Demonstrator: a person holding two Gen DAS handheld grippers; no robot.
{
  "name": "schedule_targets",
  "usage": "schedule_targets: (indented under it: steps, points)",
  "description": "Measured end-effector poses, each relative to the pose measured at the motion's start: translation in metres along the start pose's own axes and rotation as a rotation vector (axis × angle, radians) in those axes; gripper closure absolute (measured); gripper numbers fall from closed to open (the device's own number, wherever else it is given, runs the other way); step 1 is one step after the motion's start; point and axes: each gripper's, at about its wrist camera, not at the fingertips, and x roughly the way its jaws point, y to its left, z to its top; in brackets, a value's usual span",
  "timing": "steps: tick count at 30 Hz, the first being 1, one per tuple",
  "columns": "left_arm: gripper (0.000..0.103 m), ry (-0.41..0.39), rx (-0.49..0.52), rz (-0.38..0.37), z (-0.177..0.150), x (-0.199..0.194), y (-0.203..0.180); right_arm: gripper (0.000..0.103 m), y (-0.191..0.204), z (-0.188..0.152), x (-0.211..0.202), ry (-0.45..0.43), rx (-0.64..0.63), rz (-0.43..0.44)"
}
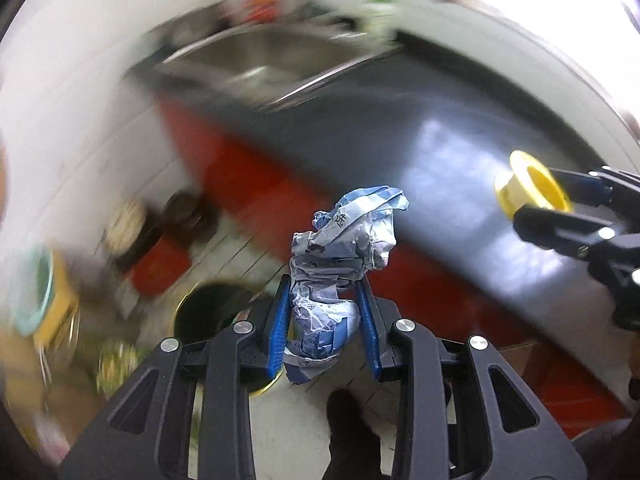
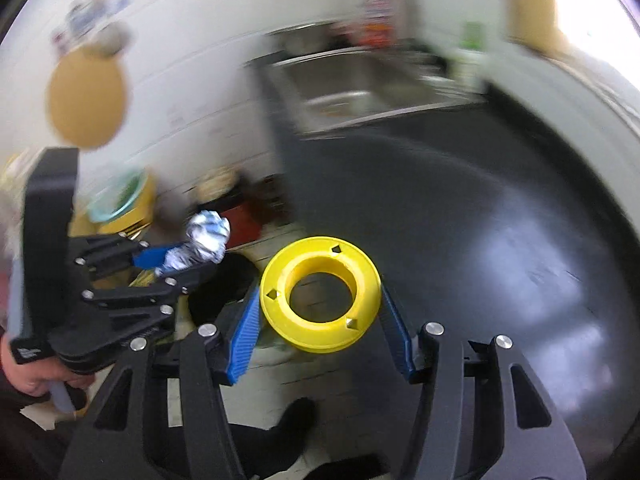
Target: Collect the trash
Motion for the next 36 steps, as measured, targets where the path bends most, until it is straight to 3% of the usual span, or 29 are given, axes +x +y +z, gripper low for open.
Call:
schedule_targets:
  steps: [5, 8, 16, 17, 18, 19, 20, 28, 36]
  points:
    - [0.072, 0.059, -0.171, 0.055, -0.04, 0.022, 0.089, 0.048, 0.077, 0.022, 0.078, 0.1, -0.11, 0.161]
    - [0.072, 0.087, -0.254, 0.062, -0.054, 0.041, 0.128, 0.048, 0.109, 0.029, 0.124, 0.178, -0.115, 0.21]
    - [0.072, 0.126, -0.308, 0.045, -0.065, 0.084, 0.172, 0.048, 0.154, 0.039, 0.201, 0.289, -0.168, 0.209]
    - [0.064, 0.127, -0.311, 0.034, -0.066, 0.086, 0.174, 0.048, 0.158, 0.04, 0.207, 0.301, -0.174, 0.21]
    - [0.043, 0.128, -0.313, 0.025, -0.066, 0.087, 0.175, 0.046, 0.159, 0.04, 0.213, 0.31, -0.177, 0.205]
    - [0.029, 0.132, -0.317, 0.027, -0.067, 0.09, 0.178, 0.036, 0.159, 0.042, 0.218, 0.317, -0.179, 0.202]
    - [0.022, 0.124, -0.321, 0.029, -0.068, 0.088, 0.179, 0.029, 0.158, 0.043, 0.221, 0.325, -0.176, 0.205]
    - [0.021, 0.125, -0.299, 0.052, -0.073, 0.082, 0.182, 0.021, 0.147, 0.044, 0.213, 0.32, -0.171, 0.19]
    - [0.007, 0.111, -0.266, 0.093, -0.055, 0.056, 0.154, 0.009, 0.124, 0.042, 0.165, 0.265, -0.149, 0.171]
